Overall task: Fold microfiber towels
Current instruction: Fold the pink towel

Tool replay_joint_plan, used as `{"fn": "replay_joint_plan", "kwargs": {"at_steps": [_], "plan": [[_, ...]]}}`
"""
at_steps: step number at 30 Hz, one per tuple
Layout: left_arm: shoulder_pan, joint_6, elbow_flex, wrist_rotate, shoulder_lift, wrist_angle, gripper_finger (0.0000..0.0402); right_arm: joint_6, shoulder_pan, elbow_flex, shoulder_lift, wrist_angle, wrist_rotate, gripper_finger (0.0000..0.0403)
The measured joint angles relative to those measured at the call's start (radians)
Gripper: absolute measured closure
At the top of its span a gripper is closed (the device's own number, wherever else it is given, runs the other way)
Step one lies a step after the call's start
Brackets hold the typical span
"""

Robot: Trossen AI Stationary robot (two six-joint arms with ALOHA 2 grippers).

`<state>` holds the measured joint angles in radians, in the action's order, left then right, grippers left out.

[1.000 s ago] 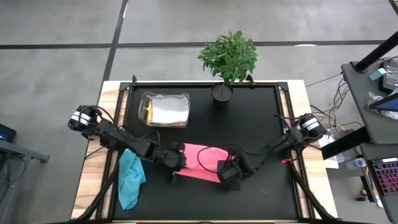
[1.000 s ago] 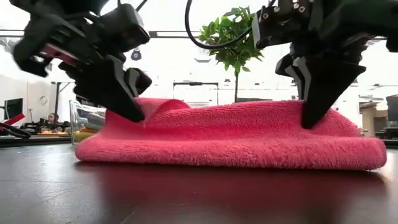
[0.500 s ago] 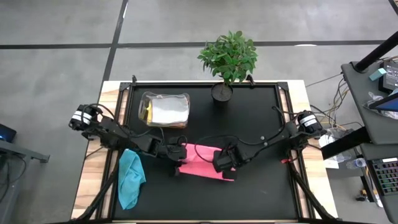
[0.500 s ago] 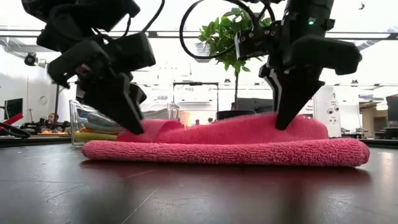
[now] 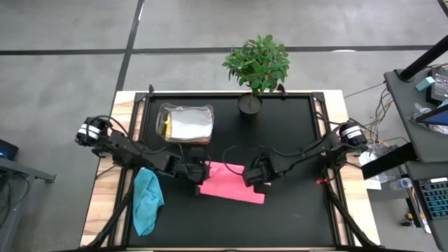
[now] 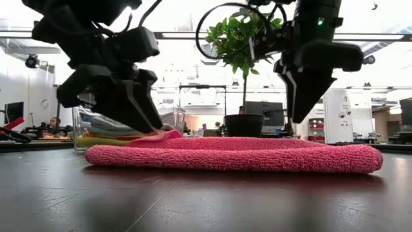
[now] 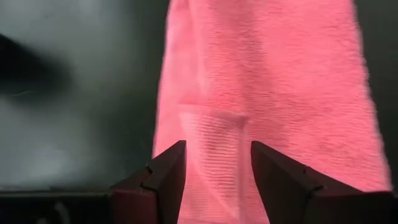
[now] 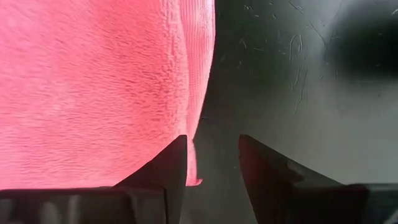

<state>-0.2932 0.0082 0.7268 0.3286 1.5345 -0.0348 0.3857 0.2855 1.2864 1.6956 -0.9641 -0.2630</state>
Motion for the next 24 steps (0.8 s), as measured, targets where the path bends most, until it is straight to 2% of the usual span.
{"fn": "replay_joint_plan", "kwargs": {"at_steps": [10,24], "plan": [[-0.011,-0.009,-0.014,0.010,0.009,0.039,0.0237,0.131,0.068,-0.092,-0.037,0.098,-0.079,0.0266],[-0.022,-0.056,-0.019,0.025,0.018,0.138,0.0237,0.138,0.077,-0.271,-0.037,0.534,-0.086,0.0266]]}}
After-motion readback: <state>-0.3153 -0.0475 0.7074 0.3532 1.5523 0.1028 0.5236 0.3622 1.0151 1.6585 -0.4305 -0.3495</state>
